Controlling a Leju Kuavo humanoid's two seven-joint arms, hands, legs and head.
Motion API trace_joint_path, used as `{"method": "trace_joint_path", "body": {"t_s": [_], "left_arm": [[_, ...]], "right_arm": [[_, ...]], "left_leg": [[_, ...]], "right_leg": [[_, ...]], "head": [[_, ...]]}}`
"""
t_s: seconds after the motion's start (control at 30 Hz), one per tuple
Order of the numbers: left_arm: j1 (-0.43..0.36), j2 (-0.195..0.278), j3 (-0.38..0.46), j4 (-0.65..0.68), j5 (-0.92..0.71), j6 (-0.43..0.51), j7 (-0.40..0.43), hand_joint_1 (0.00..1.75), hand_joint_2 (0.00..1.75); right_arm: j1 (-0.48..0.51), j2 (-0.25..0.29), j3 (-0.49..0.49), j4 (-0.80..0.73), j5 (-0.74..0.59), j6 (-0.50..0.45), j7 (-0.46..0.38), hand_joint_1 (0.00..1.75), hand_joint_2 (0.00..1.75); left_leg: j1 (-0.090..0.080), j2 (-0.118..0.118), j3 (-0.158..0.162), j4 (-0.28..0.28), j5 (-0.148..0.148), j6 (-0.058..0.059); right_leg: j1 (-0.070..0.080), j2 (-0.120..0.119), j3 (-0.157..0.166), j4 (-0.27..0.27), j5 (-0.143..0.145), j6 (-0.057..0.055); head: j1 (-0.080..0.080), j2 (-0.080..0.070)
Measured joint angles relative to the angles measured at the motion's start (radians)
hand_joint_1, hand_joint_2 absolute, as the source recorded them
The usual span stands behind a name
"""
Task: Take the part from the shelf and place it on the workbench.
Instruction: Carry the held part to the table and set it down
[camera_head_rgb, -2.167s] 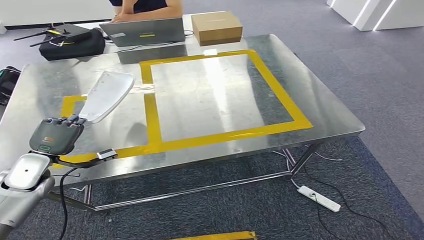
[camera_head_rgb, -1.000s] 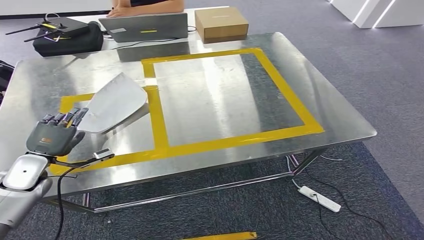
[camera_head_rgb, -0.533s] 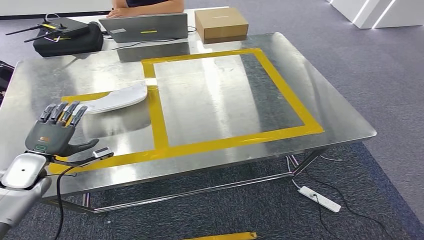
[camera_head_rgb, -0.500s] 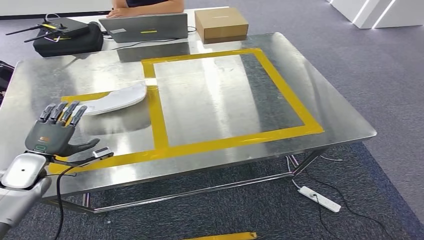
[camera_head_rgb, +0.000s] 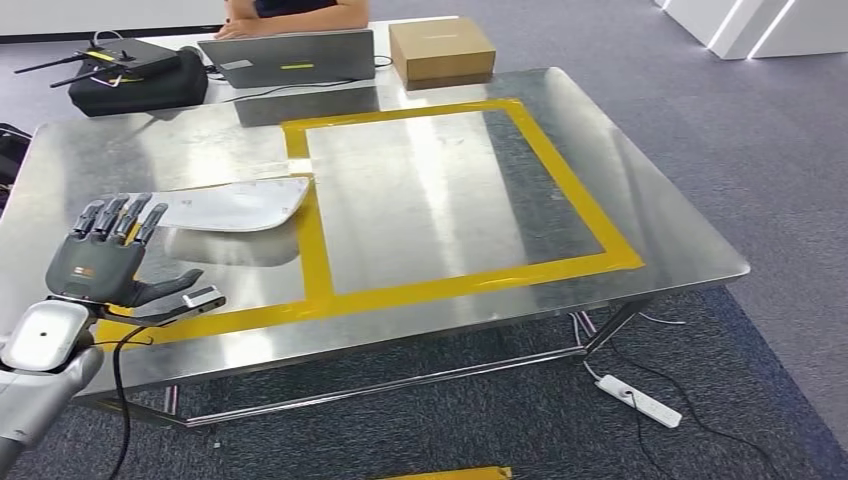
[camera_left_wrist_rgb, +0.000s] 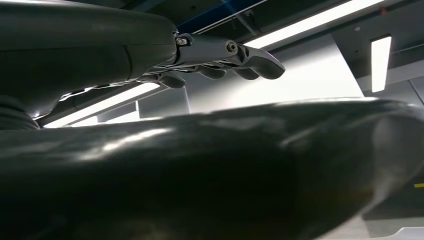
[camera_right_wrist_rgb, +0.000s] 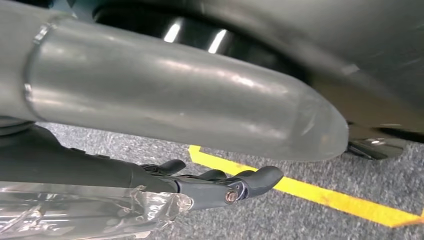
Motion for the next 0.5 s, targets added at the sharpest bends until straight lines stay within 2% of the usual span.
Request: {"method": "trace_joint_path", "body": {"t_s": [0.03,0.07,0.1,0.2,0.23,0.27,0.33,0.37,0.4,0.43,0.47,0.5], "left_arm": [[0.0,0.0,0.002,0.0,0.002,0.0,0.0,0.0,0.0],[0.0,0.0,0.005,0.0,0.004,0.0,0.0,0.0,0.0],[-0.001,0.0,0.007,0.0,0.006,0.001,-0.001,0.0,0.0],[0.0,0.001,0.013,0.0,0.009,0.001,-0.001,0.0,0.0],[0.0,0.001,0.014,0.0,0.01,0.002,-0.001,0.0,0.0],[0.0,0.001,0.015,0.0,0.012,0.002,-0.001,0.0,0.0],[0.002,0.001,0.016,0.0,0.014,0.002,-0.001,0.0,0.0],[0.004,0.001,0.016,0.0,0.015,0.002,-0.001,0.0,0.0],[0.007,0.001,0.016,0.0,0.015,0.002,-0.001,0.0,0.0],[0.01,0.0,0.016,0.0,0.015,0.002,-0.001,0.0,0.0],[0.013,0.0,0.016,0.0,0.015,0.002,-0.001,0.0,0.0],[0.014,0.0,0.017,0.0,0.015,0.002,-0.001,0.0,0.0]], "right_arm": [[-0.001,0.001,0.0,0.0,0.0,0.0,0.0,0.0,0.0],[-0.002,0.001,0.0,-0.001,0.0,0.0,0.0,0.0,0.0],[-0.003,0.002,0.0,-0.001,0.0,0.0,0.0,0.0,0.0],[-0.002,0.003,0.001,-0.001,-0.001,0.001,0.0,0.0,0.0],[-0.002,0.003,0.001,-0.001,-0.002,0.001,0.0,0.0,0.0],[-0.002,0.003,0.001,-0.001,-0.002,0.001,0.0,0.0,0.0],[-0.002,0.003,0.002,-0.001,-0.002,0.001,0.0,0.0,0.0],[-0.001,0.003,0.003,-0.001,-0.002,0.001,0.0,0.0,0.0],[0.0,0.003,0.003,-0.001,-0.002,0.001,0.0,0.0,0.0],[0.0,0.003,0.004,-0.001,-0.003,0.002,0.0,0.0,0.0],[0.0,0.003,0.004,-0.001,-0.003,0.002,0.0,0.0,0.0],[0.0,0.003,0.004,-0.001,-0.003,0.002,0.0,0.0,0.0]], "left_leg": [[0.002,0.0,-0.002,0.004,-0.002,-0.009],[0.003,-0.001,-0.004,0.007,-0.002,-0.019],[0.003,-0.002,-0.006,0.011,-0.001,-0.028],[0.004,-0.002,-0.014,0.017,0.001,-0.047],[0.004,-0.001,-0.023,0.033,-0.015,-0.05],[0.004,-0.001,-0.04,0.068,-0.044,-0.052],[0.001,0.0,-0.094,0.191,-0.115,-0.052],[0.0,0.0,-0.119,0.252,-0.137,-0.052],[0.0,0.0,-0.134,0.29,-0.139,-0.051],[0.0,0.0,-0.135,0.293,-0.121,-0.049],[0.0,0.0,-0.122,0.26,-0.086,-0.047],[0.0,0.0,-0.1,0.204,-0.045,-0.044]], "right_leg": [[-0.002,0.001,0.035,-0.062,0.024,0.003],[-0.003,0.003,0.057,-0.103,0.036,0.001],[-0.003,0.006,0.066,-0.119,0.037,-0.003],[-0.001,0.011,0.056,-0.113,0.04,-0.027],[-0.001,0.01,0.053,-0.114,0.044,-0.037],[-0.001,0.01,0.05,-0.12,0.049,-0.048],[0.002,0.009,0.043,-0.13,0.06,-0.061],[0.004,0.008,0.04,-0.133,0.064,-0.064],[0.006,0.008,0.038,-0.134,0.065,-0.064],[0.007,0.008,0.037,-0.134,0.065,-0.064],[0.007,0.008,0.037,-0.133,0.065,-0.064],[0.007,0.009,0.037,-0.133,0.064,-0.062]], "head": [[0.002,0.0],[0.004,0.0],[0.006,0.0],[0.005,0.0],[0.003,0.0],[0.0,0.0],[-0.004,0.0],[-0.005,0.0],[-0.004,0.0],[-0.005,0.0],[-0.005,0.0],[-0.005,0.0]]}}
